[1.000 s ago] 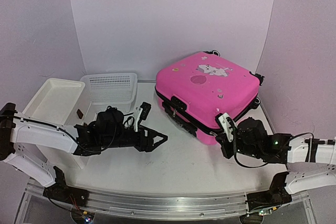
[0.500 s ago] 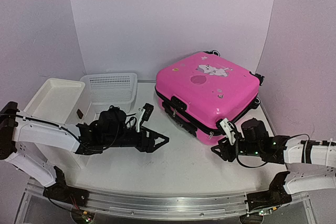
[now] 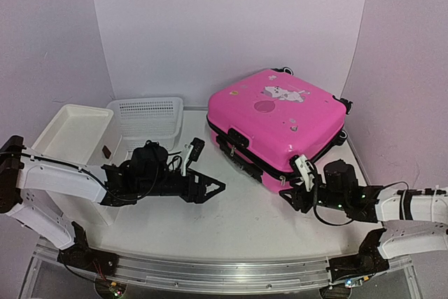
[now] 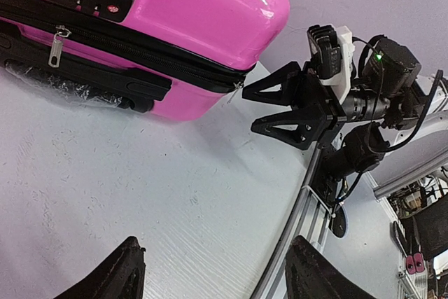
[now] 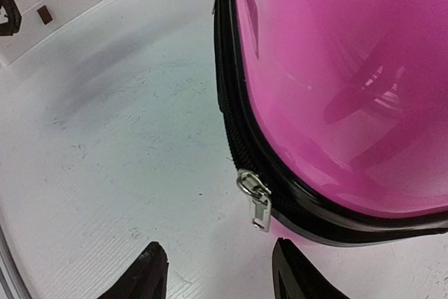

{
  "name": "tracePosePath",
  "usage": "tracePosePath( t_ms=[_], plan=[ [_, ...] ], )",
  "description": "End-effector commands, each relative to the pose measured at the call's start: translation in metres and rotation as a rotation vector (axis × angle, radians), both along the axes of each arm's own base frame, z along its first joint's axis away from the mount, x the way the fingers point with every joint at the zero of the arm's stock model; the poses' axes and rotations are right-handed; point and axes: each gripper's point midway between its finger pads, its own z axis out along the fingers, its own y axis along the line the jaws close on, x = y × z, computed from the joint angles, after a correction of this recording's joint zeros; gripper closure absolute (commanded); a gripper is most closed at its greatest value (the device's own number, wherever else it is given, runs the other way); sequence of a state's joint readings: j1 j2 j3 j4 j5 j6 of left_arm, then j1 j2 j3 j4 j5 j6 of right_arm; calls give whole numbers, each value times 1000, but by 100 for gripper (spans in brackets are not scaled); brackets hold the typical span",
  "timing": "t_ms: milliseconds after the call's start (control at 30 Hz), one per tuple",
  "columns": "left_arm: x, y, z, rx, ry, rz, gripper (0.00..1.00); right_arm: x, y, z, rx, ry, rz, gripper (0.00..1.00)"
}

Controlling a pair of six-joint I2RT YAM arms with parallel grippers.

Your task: Open, take out, and arrange the luggage

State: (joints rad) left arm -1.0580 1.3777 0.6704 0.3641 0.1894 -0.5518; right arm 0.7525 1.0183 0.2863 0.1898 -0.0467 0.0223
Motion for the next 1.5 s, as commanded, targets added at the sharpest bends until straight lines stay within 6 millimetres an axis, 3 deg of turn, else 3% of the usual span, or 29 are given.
tracePosePath(
  t_ms=[0, 267, 400, 633, 1133, 1267, 1467],
  plan=[
    [1, -4, 26, -68, -17, -11, 31, 17, -3, 20, 46, -92, -69, 48],
    [-1, -1, 28, -75, -14, -11, 31, 21, 11, 26, 74, -91, -33, 48],
    [-1, 1, 29, -80, -12, -4, 31, 21, 23, 34, 124, -78, 3, 52],
    [-1, 2, 30, -83, -9, -1, 31, 27, 26, 46, 194, -93, -27, 59],
    [-2, 1, 28, -81, 1, -4, 31, 55, -1, 46, 320, -52, -328, 65],
    [-2, 2, 29, -83, 2, -2, 31, 60, -7, 48, 370, -42, -398, 73],
    [-2, 3, 28, -82, 4, 1, 31, 68, -14, 51, 411, -33, -480, 68]
  ],
)
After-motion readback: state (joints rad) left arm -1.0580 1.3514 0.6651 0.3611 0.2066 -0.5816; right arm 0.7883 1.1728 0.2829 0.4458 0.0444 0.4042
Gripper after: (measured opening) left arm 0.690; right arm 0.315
